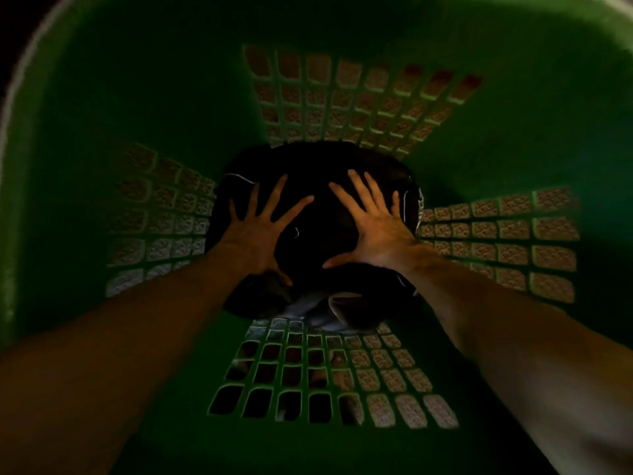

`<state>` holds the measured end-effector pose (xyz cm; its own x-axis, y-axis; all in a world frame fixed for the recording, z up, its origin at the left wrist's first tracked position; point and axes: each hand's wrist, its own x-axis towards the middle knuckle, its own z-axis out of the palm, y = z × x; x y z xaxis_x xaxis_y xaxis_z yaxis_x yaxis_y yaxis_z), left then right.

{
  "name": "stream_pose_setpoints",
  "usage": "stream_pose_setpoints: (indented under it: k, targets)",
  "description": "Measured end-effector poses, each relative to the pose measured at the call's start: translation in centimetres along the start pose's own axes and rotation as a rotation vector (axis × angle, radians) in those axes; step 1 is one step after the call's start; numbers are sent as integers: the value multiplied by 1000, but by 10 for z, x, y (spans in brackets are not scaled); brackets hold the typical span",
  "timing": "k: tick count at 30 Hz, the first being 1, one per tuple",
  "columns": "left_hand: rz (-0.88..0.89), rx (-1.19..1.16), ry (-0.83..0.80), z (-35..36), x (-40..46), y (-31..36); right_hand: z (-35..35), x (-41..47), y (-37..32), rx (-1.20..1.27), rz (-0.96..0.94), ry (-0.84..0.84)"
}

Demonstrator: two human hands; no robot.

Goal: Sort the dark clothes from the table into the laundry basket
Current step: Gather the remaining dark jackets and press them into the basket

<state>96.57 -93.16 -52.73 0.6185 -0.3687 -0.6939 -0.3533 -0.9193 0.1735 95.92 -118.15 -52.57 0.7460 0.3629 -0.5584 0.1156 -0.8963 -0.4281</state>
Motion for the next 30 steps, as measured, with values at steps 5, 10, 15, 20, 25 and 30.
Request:
stream_pose_setpoints:
  k: [5,10,15,20,25,30]
  targets:
    - [-47,11,-45,-10,0,5,-3,-1,-7,24,42,-15]
    - [22,151,-267,-47,-53,14,-36,-46,-43,-196,54,-272]
    - [71,157,-301,-36,-92,9,-20,-100,-51,-336,67,-369]
    - [1,205,-160,-4,-59,11,9,-70,-34,-286,100,-320]
    - [-86,264,-181,-4,-54,25,18,-67,-44,-315,194,-291]
    - [-56,159,-306,-71,-94,36,-30,-81,-75,-234,233,-479]
